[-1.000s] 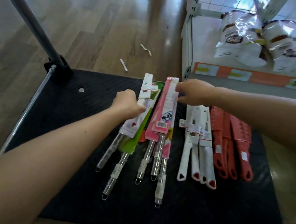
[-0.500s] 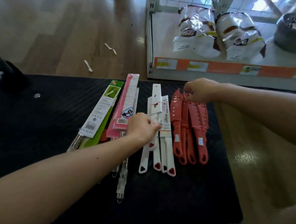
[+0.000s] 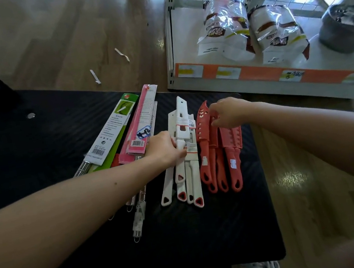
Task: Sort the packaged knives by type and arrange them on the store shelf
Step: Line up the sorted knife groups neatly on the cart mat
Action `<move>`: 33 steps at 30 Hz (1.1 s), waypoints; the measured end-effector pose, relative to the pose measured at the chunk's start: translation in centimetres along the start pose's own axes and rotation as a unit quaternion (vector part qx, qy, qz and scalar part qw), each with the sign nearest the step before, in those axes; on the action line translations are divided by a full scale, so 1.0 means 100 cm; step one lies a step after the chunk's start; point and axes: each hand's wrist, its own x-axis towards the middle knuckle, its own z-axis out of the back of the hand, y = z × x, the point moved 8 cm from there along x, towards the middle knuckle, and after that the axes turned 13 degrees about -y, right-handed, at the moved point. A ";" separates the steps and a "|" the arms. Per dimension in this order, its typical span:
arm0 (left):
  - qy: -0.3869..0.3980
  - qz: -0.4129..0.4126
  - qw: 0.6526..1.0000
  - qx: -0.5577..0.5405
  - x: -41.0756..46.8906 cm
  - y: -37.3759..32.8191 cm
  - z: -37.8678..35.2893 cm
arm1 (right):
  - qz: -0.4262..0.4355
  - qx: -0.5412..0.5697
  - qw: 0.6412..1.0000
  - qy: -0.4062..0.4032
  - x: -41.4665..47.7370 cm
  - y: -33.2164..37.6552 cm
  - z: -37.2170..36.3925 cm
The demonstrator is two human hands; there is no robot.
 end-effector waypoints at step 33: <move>0.111 -0.056 0.988 0.088 0.007 -0.056 -0.051 | -0.197 0.194 0.960 0.035 -0.058 -0.051 -0.036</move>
